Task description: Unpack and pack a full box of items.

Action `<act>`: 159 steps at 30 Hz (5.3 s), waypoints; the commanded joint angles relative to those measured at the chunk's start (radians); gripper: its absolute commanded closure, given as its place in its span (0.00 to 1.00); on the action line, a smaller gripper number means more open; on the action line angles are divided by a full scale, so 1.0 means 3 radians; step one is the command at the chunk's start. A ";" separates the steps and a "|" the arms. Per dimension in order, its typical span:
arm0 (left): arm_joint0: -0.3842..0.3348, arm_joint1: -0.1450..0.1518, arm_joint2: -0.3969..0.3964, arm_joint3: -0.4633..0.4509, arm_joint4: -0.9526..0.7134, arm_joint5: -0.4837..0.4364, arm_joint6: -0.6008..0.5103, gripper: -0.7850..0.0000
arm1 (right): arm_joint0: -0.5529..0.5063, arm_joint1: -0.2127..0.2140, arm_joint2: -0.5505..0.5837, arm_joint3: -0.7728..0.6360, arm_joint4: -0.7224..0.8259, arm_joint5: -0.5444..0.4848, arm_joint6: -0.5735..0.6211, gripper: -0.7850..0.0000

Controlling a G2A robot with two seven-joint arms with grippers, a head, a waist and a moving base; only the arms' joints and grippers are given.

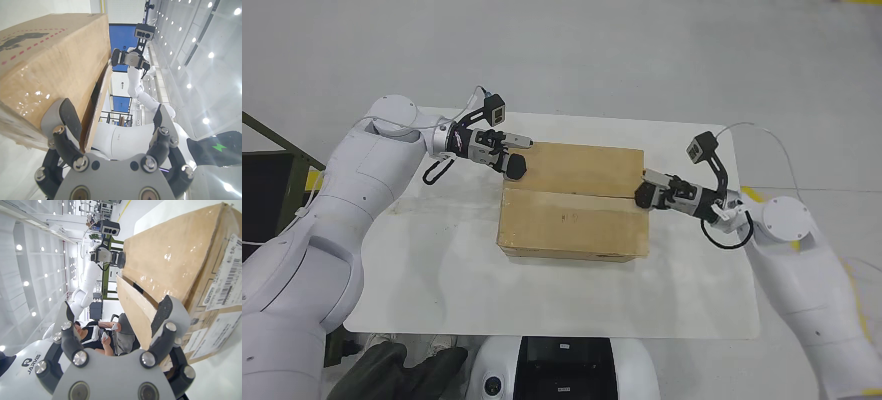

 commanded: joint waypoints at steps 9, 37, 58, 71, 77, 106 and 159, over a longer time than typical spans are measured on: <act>0.0000 0.0000 0.0000 0.0000 0.0000 0.0000 0.0000 0.00 | 0.0099 -0.0020 -0.0059 0.0187 0.0099 0.0307 0.0070 0.00; 0.0000 0.0000 0.0000 0.0000 0.0000 0.0000 0.0000 0.00 | 0.0170 -0.0043 -0.0101 0.0299 0.0174 0.0288 0.0135 0.00; 0.0848 0.0532 -0.1145 -0.1110 -0.0216 0.0014 0.0323 0.00 | 0.0170 -0.0043 -0.0101 0.0299 0.0174 0.0288 0.0135 0.00; 0.2424 0.0922 -0.2446 -0.2377 -0.0316 0.0114 0.1291 0.00 | 0.0170 -0.0043 -0.0101 0.0299 0.0174 0.0288 0.0135 0.00; 0.3011 0.0959 -0.2837 -0.2711 -0.0394 0.0050 0.1779 0.00 | 0.0170 -0.0043 -0.0101 0.0299 0.0174 0.0288 0.0135 0.00; 0.3787 0.0903 -0.3300 -0.3225 -0.0640 -0.0038 0.2656 0.00 | 0.0170 -0.0043 -0.0101 0.0299 0.0174 0.0288 0.0135 0.00; 0.5035 0.0457 -0.2853 -0.3533 0.0371 -0.1449 0.4495 0.00 | 0.0170 -0.0043 -0.0101 0.0299 0.0174 0.0288 0.0135 0.00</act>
